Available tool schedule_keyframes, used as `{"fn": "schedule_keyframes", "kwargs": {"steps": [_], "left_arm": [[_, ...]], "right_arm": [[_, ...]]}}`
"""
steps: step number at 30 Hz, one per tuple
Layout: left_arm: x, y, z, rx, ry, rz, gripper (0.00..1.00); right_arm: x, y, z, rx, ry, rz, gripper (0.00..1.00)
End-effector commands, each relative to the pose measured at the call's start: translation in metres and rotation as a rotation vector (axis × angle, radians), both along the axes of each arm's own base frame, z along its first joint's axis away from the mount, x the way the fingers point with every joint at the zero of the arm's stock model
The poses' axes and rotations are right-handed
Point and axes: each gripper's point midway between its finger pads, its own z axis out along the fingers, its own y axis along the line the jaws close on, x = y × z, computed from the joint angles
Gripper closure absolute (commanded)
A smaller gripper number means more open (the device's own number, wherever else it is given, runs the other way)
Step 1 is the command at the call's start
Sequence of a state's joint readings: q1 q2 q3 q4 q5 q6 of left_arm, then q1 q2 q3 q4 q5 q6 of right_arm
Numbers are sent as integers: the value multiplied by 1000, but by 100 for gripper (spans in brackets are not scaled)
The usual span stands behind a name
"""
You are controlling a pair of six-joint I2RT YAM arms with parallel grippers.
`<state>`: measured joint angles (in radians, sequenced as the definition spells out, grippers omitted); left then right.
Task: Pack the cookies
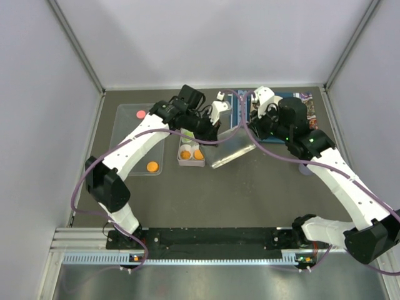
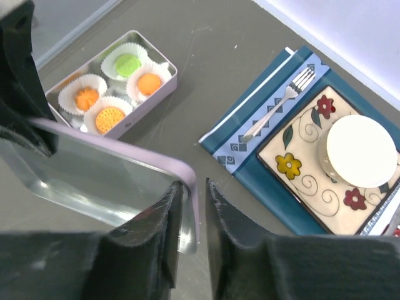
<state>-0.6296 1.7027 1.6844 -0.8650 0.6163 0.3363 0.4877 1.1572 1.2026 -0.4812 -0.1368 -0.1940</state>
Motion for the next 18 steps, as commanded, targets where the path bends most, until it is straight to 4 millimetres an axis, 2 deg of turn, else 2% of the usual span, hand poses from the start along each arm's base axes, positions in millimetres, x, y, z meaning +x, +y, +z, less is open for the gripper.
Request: {"fn": "schedule_keyframes", "kwargs": {"steps": [1, 3, 4, 5, 6, 7, 9, 10, 12, 13, 18], "left_arm": [[-7, -10, 15, -53, -27, -40, 100], [-4, -8, 16, -50, -41, -18, 100], [-2, -6, 16, -44, -44, 1, 100], [-1, -4, 17, -43, -46, 19, 100], [1, -1, 20, -52, -59, 31, 100], [4, 3, 23, -57, -69, 51, 100], [6, 10, 32, -81, -78, 87, 100], [14, 16, 38, -102, -91, 116, 100], [17, 24, 50, -142, -82, 163, 100], [27, 32, 56, -168, -94, 200, 100], [36, 51, 79, -268, -79, 308, 100]], "right_arm": [[2, 9, 25, 53, -84, 16, 71], [3, 8, 27, 55, -88, 7, 63], [3, 7, 28, 58, -89, 2, 53], [3, 6, 31, 60, -97, -2, 49], [2, 6, 31, 60, -96, -4, 46], [2, 5, 32, 63, -100, -6, 38], [1, 3, 36, 72, -106, -19, 31], [0, 3, 37, 76, -106, -23, 26], [0, 1, 39, 92, -105, -36, 24], [-1, 1, 39, 97, -103, -40, 22], [-4, 5, 36, 163, -59, -56, 21]]}}
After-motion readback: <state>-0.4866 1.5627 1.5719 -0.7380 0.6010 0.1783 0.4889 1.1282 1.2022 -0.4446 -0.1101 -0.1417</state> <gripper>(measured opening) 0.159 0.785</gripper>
